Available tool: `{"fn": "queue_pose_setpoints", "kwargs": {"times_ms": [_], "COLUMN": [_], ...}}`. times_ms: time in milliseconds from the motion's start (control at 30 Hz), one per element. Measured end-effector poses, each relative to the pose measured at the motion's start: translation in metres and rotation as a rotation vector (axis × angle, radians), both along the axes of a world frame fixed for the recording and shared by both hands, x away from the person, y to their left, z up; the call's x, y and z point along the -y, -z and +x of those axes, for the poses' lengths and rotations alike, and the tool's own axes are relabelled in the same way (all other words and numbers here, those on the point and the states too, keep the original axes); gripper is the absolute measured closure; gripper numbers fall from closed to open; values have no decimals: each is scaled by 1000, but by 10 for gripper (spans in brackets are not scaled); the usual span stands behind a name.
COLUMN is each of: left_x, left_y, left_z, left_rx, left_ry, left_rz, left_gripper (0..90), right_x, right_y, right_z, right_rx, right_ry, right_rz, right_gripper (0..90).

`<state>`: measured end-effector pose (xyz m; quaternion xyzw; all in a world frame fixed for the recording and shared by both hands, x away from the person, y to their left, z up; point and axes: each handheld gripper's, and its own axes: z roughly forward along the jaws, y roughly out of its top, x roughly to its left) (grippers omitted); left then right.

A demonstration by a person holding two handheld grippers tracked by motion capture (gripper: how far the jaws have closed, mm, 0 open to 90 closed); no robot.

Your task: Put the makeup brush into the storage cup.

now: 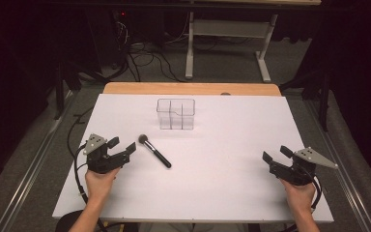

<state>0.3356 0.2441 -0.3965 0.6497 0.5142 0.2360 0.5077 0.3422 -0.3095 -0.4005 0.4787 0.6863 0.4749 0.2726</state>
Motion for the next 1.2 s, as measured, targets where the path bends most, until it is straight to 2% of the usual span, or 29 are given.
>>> {"fn": "queue_pose_setpoints", "kwargs": {"times_ms": [233,800,1067,1200], "left_x": [0,1,7,7], "left_y": [1,0,-1,-2], "left_z": [2,-1,0,0], "left_rx": [-11,0,-4,0], "left_ry": [-2,3,29,30], "left_rz": [-6,-7,11,5], "left_gripper": [274,266,262,260], "right_x": [-2,-3,-5,-6], "right_y": [1,2,2,3], "right_z": [1,0,0,1], "right_rx": [-10,-14,-15,-20], "right_ry": [-6,-22,-29,-34], "right_rz": [-2,-6,-13,-17], "right_gripper": [265,268,268,269]}}
